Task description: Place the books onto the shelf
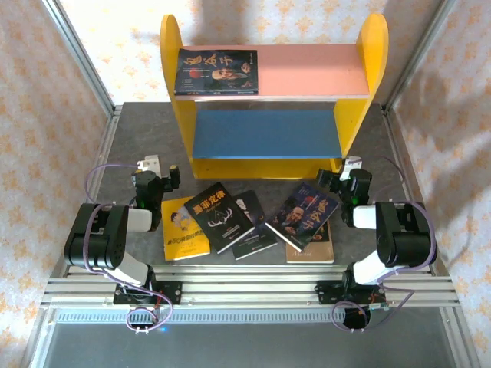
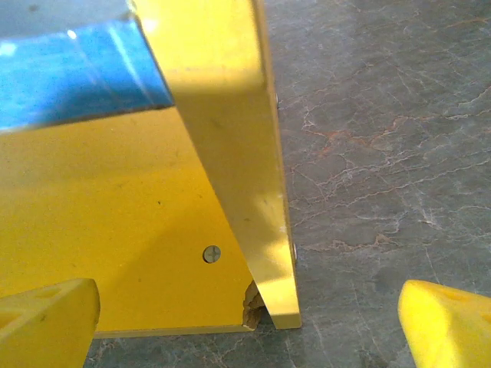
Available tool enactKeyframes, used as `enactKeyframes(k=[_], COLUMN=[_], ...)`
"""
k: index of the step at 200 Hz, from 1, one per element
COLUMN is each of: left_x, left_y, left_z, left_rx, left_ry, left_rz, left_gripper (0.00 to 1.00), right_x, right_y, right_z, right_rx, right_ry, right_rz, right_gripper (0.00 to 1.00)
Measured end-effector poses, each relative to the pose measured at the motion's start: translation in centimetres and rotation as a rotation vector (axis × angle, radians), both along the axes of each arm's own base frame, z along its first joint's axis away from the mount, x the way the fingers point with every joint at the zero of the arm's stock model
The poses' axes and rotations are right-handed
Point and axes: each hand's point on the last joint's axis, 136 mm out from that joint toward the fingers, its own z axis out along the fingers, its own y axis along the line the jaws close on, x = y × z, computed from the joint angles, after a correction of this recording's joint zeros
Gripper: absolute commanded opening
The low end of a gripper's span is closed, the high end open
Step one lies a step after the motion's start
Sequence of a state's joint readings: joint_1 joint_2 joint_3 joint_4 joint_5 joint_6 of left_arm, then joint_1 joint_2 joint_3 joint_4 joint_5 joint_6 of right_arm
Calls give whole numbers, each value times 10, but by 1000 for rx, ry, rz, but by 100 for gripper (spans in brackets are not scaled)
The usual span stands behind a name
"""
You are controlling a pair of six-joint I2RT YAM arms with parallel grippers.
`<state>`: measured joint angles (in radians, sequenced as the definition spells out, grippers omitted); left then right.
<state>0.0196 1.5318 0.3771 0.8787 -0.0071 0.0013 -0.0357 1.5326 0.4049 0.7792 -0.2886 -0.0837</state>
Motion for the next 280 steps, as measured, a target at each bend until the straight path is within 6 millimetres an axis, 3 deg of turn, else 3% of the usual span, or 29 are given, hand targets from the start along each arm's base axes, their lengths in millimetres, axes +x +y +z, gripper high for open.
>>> enactKeyframes(k=[280], left_x=[0], left_y=[0], left_z=[0], left_rx=[0], left_ry=[0], left_rz=[0], left_gripper=[99], right_x=[0], right_y=[-4], right_z=[0], right_rx=[-5], right_ry=[4], right_rz=[-21], right_gripper=[99])
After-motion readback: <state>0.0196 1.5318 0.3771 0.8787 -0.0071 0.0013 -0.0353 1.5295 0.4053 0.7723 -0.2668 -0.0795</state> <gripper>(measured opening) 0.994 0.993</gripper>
